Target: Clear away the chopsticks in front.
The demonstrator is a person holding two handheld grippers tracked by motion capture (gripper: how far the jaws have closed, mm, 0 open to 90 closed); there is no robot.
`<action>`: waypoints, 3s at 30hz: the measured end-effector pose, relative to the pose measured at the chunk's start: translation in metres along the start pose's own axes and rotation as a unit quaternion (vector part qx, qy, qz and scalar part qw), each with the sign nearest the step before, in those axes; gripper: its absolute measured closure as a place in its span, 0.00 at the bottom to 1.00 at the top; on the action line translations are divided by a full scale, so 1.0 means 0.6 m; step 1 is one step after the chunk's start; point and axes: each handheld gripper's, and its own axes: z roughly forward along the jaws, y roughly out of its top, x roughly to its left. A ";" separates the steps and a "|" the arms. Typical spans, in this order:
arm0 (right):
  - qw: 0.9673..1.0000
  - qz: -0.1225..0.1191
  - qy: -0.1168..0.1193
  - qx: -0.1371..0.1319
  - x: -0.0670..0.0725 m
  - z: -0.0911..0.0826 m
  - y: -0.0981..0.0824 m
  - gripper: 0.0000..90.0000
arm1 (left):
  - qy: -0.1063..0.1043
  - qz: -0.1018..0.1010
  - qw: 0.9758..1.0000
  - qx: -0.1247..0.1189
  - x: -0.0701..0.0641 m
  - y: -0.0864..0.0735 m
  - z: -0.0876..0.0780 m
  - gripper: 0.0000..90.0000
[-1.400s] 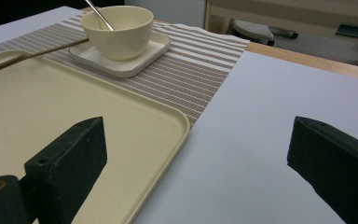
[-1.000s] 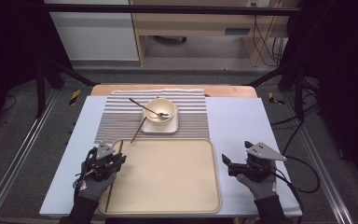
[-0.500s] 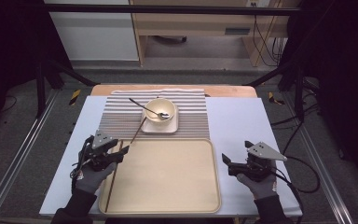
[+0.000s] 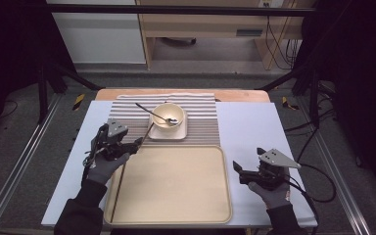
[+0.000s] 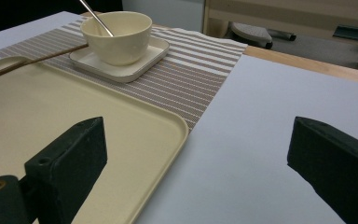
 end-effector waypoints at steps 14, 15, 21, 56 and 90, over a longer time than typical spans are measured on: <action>1.000 0.002 0.002 0.003 0.001 0.003 0.000 0.06 | 0.001 0.005 0.999 0.044 0.015 0.014 0.094 0.38; 1.000 0.001 0.003 0.003 0.001 0.004 0.000 0.06 | -0.001 0.003 0.999 0.048 0.016 0.016 0.108 0.38; 1.000 0.003 0.003 0.003 0.001 0.004 0.000 0.06 | -0.001 0.003 0.998 0.062 0.020 0.020 0.147 0.42; 1.000 -0.004 0.003 0.013 0.003 0.010 -0.003 0.07 | 0.004 -0.041 0.994 0.098 0.035 0.001 0.218 0.89; 1.000 -0.003 0.002 0.011 0.002 0.007 -0.002 0.05 | 0.012 -0.074 0.996 0.055 0.048 0.001 0.124 0.94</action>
